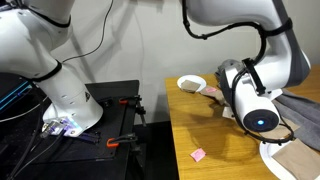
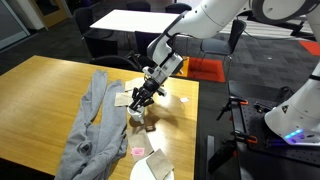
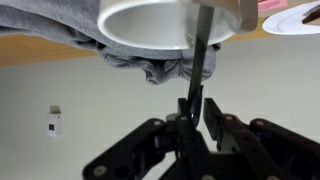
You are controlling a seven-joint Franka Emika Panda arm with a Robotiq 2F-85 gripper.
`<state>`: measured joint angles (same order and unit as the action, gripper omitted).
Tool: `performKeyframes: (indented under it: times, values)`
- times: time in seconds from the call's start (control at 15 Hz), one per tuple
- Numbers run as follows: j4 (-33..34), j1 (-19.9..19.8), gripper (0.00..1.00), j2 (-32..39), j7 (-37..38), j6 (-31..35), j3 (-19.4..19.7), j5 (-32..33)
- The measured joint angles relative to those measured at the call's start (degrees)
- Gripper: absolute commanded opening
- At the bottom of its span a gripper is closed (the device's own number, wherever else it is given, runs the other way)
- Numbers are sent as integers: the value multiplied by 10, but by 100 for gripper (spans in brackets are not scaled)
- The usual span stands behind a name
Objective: Place the black pen inside the white mug
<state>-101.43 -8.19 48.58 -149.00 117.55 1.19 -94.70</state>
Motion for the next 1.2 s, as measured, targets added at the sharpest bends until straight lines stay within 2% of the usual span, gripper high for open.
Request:
performKeyframes:
  times: [0.4, 0.8, 1.2]
  values:
    - [1, 0, 98, 11, 0, 0, 1, -17]
    - [3, 6, 100, -1, 0, 0, 1, -24]
    - [-24, 20, 100, -66, 1, 0, 1, -24]
